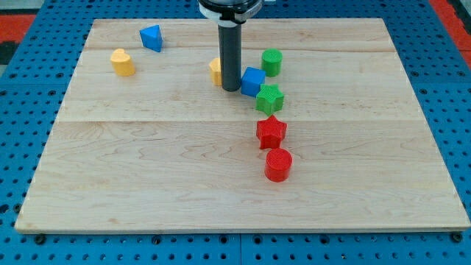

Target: Move yellow hexagon on left side of red star

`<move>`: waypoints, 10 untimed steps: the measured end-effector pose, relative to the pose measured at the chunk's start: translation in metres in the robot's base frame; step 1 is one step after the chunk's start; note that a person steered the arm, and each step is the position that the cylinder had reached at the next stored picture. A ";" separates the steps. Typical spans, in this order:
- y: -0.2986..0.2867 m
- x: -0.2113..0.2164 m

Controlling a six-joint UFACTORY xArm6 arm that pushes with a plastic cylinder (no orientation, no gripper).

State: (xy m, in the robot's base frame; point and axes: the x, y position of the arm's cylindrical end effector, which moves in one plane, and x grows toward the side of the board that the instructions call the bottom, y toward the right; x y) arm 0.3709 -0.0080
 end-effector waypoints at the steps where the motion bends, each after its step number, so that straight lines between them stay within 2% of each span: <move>1: 0.008 0.000; 3: 0.015 -0.012; 4: -0.004 -0.049; 6: -0.008 -0.089; 7: -0.019 -0.087; 8: -0.031 -0.045; 10: -0.050 -0.039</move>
State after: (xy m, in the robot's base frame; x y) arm 0.3317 -0.0579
